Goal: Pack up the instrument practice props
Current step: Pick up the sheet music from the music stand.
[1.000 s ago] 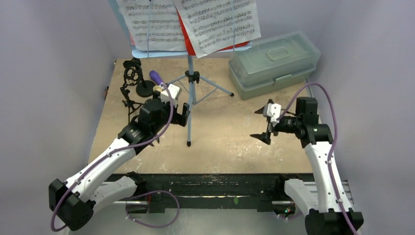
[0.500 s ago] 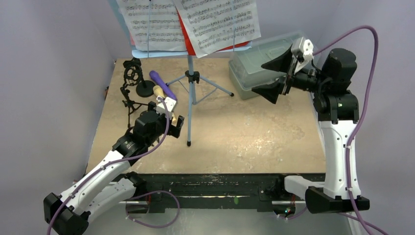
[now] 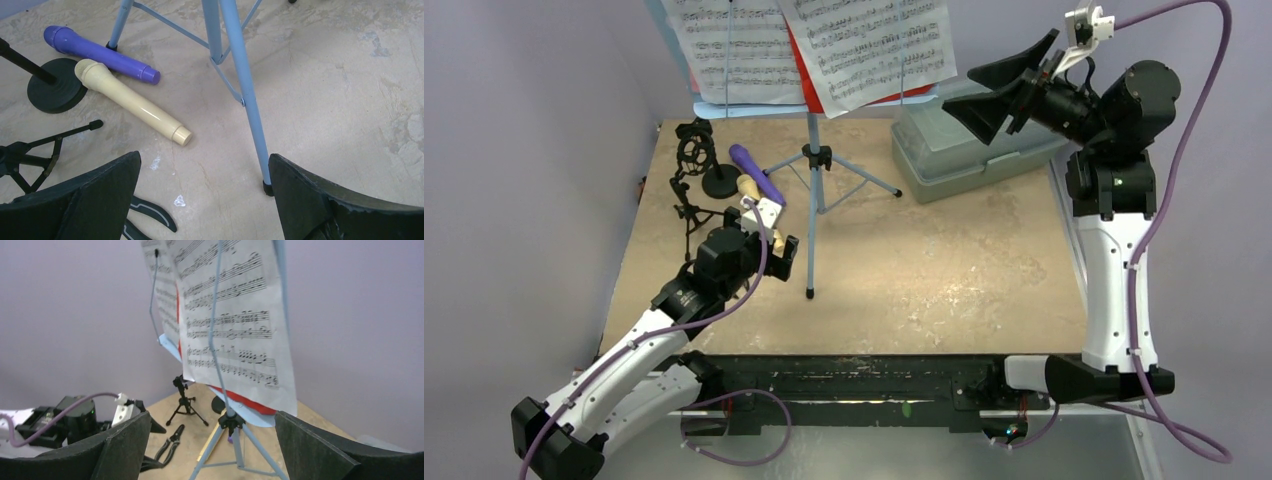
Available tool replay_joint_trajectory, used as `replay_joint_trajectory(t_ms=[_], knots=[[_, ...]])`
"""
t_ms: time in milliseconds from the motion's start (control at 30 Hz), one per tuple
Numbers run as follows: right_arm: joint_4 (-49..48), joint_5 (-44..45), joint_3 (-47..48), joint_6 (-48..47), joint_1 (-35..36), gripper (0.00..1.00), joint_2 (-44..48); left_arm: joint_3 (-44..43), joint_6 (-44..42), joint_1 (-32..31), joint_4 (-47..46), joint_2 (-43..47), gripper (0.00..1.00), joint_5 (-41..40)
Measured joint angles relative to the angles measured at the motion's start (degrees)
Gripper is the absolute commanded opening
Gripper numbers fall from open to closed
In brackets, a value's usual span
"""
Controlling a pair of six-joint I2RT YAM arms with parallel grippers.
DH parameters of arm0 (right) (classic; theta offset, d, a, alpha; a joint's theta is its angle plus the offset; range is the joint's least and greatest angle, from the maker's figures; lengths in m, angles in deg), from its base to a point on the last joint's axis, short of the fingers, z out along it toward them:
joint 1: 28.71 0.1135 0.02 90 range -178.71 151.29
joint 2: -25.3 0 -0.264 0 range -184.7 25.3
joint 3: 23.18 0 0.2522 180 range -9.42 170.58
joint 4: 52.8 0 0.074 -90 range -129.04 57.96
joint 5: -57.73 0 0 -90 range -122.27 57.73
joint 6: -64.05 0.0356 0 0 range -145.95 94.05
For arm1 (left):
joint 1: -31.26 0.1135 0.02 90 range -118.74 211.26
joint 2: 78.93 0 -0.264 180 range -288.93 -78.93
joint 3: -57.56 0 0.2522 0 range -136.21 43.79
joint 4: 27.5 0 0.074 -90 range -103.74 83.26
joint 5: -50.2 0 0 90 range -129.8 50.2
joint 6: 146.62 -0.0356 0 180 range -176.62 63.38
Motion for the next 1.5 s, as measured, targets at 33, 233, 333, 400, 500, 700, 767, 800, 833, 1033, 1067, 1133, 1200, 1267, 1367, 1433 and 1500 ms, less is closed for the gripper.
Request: replay_joint_trajectory(t_ms=[33,233,333,400,500,700,767,800,833,1033,1067,1133,1200,1267,1367,1433,1500], knots=[[-1.2,1.29,0.0,1.86,-0.02,0.96,-0.37,0.0,-0.02,0.0,0.02,-0.04,0.99,0.0],[-6.1,7.23,-0.07,10.27,-0.07,0.95,-2.64,0.0,-0.11,0.09,-0.02,-0.31,0.99,0.0],[-9.18,8.2,-1.05,14.16,-0.09,0.95,-3.48,0.0,-0.13,0.15,-0.02,-0.48,0.99,0.02],[-11.02,8.44,-2.1,16.06,-0.09,0.95,-3.98,0.0,-0.13,0.17,0.0,-0.55,0.99,0.02],[-13.07,8.39,-3.48,18.18,-0.09,0.96,-4.85,0.0,-0.13,0.39,0.0,-0.63,0.99,0.04],[-16.02,7.67,-5.01,21.22,-0.09,0.97,-6.43,0.0,-0.13,0.7,-0.02,-0.85,0.99,0.07],[-17.42,6.73,-5.9,22.23,-0.02,0.95,-6.34,0.0,-0.13,0.85,-0.02,-0.85,0.99,0.07],[-18.25,6.36,-6.38,22.67,0.04,0.94,-6.32,0.0,-0.13,0.87,-0.02,-0.85,0.99,0.07],[-18.8,5.7,-6.73,22.99,0.15,0.93,-6.29,0.0,-0.13,0.87,-0.02,-0.85,0.99,0.07],[-21.4,3.13,-7.52,24.74,1.07,0.82,-6.14,0.0,-0.13,0.87,-0.02,-0.87,0.99,0.09],[-21.77,2.62,-7.52,24.92,1.09,0.8,-6.01,0.0,-0.13,0.87,-0.02,-0.87,0.99,0.09],[-22.49,2.1,-7.54,25.31,1.14,0.75,-5.51,0.0,-0.13,0.9,-0.02,-0.87,0.99,0.09],[-22.88,1.51,-7.54,25.49,1.14,0.7,-4.68,0.0,-0.13,0.9,-0.02,-0.87,0.99,0.09],[-23.17,0.94,-7.54,25.51,1.14,0.64,-3.85,0.0,-0.13,0.9,-0.02,-0.87,0.99,0.09],[-24.33,0.44,-7.54,25.9,1.14,0.54,-2.56,0.0,-0.13,0.92,-0.02,-0.87,0.99,0.11],[-25.51,0.07,-7.87,26.38,1.18,0.49,-2.01,0.0,-0.13,0.94,-0.02,-0.87,0.99,0.11],[-26.18,-0.48,-8.39,26.93,1.25,0.48,-1.73,0.0,-0.13,0.94,-0.02,-0.87,0.99,0.11]])
